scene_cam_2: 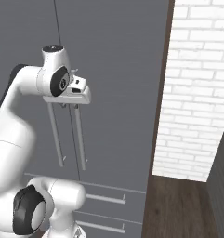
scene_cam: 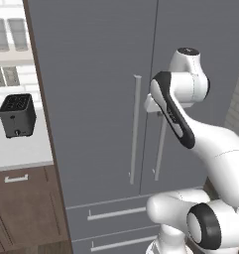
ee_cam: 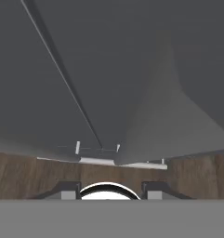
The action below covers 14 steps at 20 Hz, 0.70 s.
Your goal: Take the strawberry from the fridge and place it on top of the pancake, located on the dining counter.
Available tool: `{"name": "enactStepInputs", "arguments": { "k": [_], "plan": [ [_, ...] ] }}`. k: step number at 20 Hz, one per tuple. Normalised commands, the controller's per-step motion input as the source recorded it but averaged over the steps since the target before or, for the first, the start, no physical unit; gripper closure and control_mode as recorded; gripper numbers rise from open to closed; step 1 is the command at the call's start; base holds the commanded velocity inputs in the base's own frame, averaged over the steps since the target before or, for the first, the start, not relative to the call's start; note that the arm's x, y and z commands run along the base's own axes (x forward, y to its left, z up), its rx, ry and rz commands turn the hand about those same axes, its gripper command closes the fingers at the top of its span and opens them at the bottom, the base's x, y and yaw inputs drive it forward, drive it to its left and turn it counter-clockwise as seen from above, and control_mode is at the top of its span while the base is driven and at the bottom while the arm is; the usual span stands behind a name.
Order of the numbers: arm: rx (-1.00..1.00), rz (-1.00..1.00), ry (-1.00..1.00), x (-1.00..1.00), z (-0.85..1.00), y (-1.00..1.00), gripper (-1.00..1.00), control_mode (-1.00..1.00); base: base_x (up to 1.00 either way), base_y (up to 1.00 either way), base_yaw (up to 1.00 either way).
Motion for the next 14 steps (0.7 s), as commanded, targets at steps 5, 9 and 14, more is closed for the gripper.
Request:
{"name": "enactStepInputs", "arguments": {
  "k": [5,9,14],
  "plan": [
    [0.0,0.0,-0.03,-0.4,0.0,0.0,-1.0,-1.0,0.0,0.0,0.0],
    [0.01,0.0,-0.34,-0.98,0.11,0.0,-1.0,-1.0,0.0,0.0,0.0],
    [0.01,0.0,-0.19,-0.97,0.0,0.0,-1.0,-1.0,0.0,0.0,0.0]
  ]
}}
